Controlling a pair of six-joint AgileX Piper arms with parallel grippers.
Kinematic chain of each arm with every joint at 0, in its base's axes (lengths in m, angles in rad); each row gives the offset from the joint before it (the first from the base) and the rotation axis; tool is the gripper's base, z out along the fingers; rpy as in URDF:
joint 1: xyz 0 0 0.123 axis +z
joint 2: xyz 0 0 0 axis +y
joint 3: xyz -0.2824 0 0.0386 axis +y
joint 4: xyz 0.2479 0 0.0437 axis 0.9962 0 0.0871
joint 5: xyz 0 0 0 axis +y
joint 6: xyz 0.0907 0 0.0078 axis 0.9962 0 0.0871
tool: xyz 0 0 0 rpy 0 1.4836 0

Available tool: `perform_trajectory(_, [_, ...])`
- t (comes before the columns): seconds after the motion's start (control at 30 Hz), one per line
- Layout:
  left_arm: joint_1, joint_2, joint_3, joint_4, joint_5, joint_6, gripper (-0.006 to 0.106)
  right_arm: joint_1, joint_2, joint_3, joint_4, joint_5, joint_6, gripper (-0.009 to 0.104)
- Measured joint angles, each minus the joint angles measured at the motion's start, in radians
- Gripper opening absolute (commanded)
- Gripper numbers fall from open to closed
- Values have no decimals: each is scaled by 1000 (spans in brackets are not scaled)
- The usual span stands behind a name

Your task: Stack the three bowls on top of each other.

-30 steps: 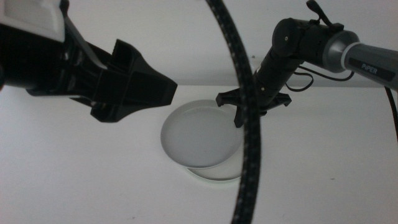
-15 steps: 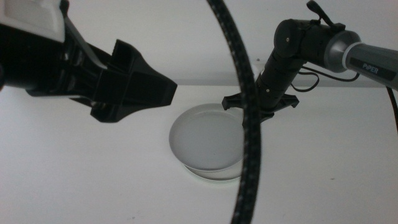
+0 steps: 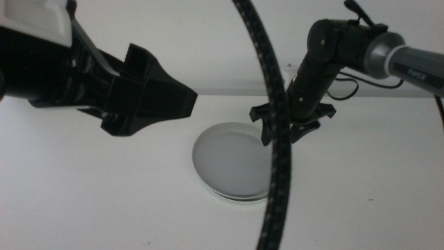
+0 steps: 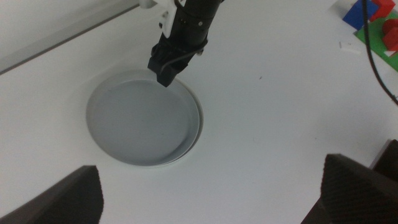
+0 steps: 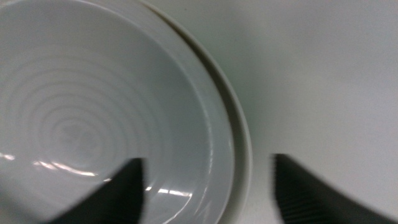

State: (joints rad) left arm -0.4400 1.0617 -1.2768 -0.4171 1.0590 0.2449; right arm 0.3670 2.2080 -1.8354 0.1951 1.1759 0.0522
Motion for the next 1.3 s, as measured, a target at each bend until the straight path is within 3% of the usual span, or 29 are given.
perform_trajectory(0.07, [0,0,0,0,0,0,94,-7,-33,0,3,5,-9,84])
perform_trajectory(0.17, [0,0,0,0,0,0,94,-38,-112,0,13,22,-27,90])
perform_trajectory(0.43, [0,0,0,2,-5,0,94,-185,-445,37,45,33,-88,90])
perform_trajectory(0.77, [0,0,0,2,-21,0,94,-301,-1089,406,29,35,-105,90])
perform_trajectory(0.9, [0,0,0,2,-27,0,94,-301,-1350,589,23,-72,-121,90])
perform_trajectory(1.07, [0,0,0,7,-30,0,94,-303,-1528,776,-38,-276,-121,92])
perform_trajectory(1.3, [0,-34,57,199,-228,0,94,-303,-1558,822,-50,-355,-123,92])
